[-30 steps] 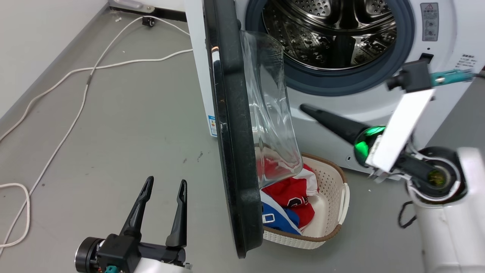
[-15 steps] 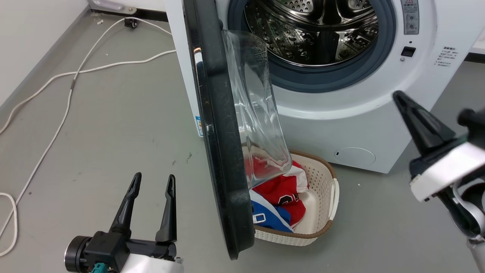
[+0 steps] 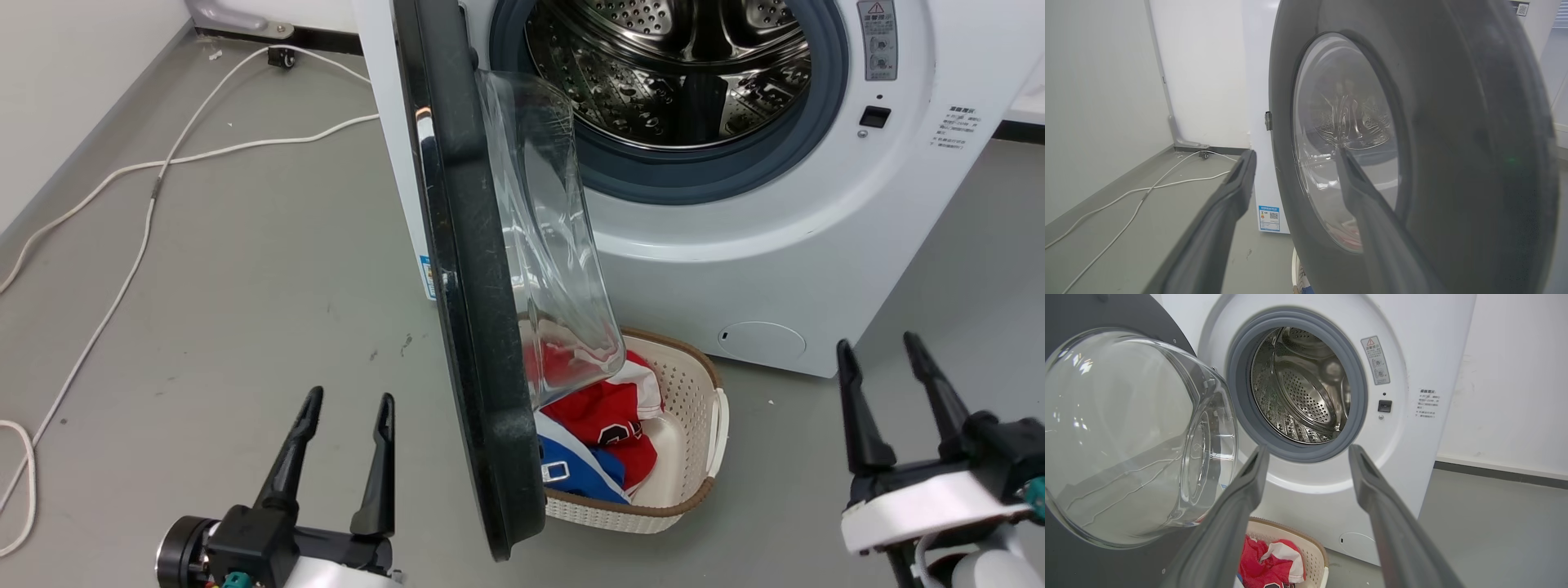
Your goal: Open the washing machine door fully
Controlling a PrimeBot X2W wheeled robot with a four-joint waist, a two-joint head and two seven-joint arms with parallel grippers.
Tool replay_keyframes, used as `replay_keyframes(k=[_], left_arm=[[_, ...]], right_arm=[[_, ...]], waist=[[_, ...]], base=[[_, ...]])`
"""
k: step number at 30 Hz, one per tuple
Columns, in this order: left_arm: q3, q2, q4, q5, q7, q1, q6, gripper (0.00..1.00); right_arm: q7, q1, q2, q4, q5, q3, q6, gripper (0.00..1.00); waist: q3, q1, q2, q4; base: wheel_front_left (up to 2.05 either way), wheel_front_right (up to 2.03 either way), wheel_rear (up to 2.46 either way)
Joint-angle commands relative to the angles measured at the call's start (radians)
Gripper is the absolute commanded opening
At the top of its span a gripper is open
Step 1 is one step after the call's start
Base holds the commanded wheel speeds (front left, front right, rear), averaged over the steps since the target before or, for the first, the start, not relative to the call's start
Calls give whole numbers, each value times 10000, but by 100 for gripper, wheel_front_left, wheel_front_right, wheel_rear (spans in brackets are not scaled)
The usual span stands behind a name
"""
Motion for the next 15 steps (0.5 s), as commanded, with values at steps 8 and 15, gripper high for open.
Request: replay_keyframes(k=[8, 15], left_arm=[[-135, -9, 28, 2, -27, -58, 127, 100], [-105, -11, 61, 17, -27, -135, 143, 100]], right_arm=[[-445, 436, 649, 294, -680, -267, -5, 100], [-497, 323, 814, 412, -804, -365, -5, 100]], waist=[[63, 1, 0, -137], [56, 1, 0, -187]], base=[[0, 0, 0], [0, 0, 0]])
